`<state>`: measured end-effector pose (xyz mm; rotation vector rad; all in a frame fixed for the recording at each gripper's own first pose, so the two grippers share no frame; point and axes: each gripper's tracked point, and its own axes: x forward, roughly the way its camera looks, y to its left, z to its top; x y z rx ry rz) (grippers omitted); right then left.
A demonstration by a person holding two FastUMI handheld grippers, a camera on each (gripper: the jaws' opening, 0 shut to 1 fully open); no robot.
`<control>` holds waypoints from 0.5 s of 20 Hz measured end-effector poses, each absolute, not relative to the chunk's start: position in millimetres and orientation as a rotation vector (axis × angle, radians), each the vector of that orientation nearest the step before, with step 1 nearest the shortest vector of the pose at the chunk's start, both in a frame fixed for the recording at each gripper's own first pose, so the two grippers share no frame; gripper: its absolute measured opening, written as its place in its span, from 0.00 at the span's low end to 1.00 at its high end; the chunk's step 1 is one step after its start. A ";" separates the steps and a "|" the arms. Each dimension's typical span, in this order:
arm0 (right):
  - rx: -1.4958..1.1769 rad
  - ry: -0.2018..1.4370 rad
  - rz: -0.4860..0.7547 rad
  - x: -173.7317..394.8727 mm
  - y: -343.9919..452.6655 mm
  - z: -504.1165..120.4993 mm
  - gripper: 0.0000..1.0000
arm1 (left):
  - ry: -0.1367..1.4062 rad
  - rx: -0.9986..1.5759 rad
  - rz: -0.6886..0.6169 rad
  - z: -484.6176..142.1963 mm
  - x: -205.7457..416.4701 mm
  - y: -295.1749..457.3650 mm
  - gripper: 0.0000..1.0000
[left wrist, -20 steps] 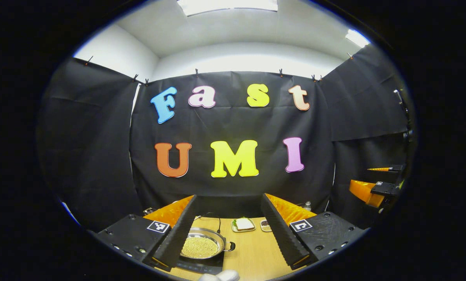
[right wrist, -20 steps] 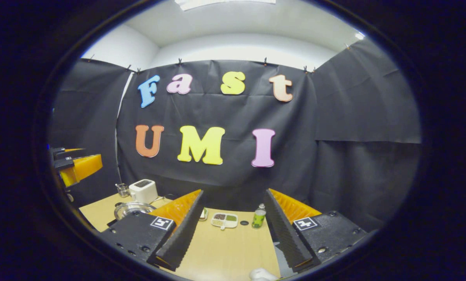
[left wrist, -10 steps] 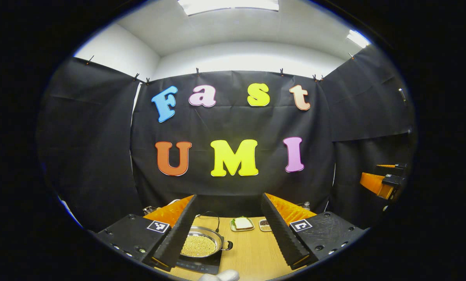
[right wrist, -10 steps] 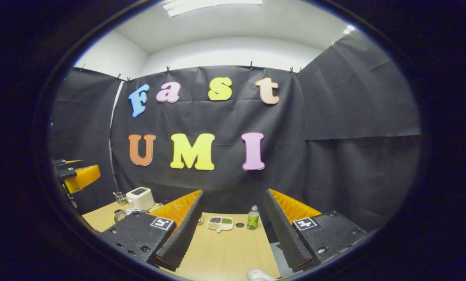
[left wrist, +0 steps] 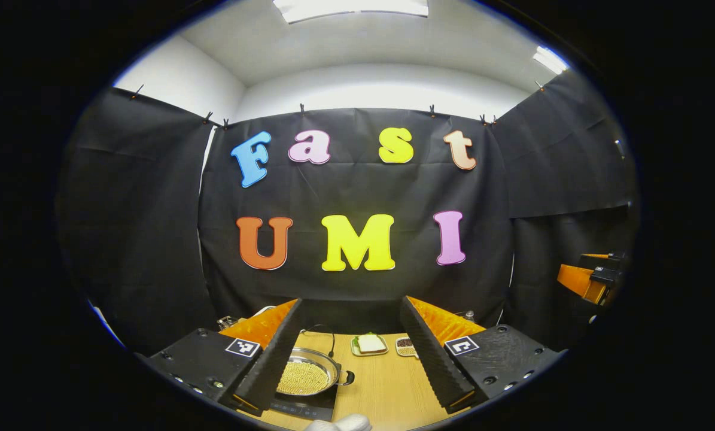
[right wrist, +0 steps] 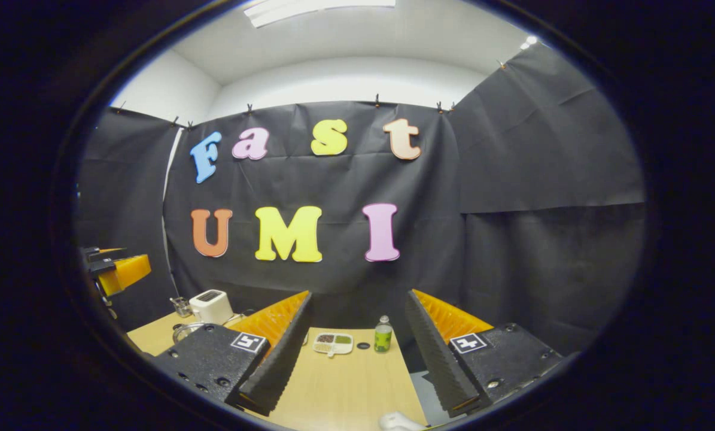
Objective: First push the handle of the pot to place it horizontally, then grasp the pot with both hands and set it on the induction cooktop.
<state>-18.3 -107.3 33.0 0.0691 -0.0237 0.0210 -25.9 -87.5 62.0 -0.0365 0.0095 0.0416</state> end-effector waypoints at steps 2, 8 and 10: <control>0.065 -0.033 0.009 -17.8 -111.4 35.6 0.96 | 0.010 -0.040 0.041 62.7 -24.5 -89.5 0.96; 0.058 -0.037 0.017 -16.1 -111.0 35.2 0.96 | 0.016 -0.038 0.046 63.7 -23.3 -92.6 0.96; 0.058 -0.035 0.021 -15.5 -110.1 34.6 0.96 | 0.027 -0.039 0.050 61.4 -23.1 -92.5 0.96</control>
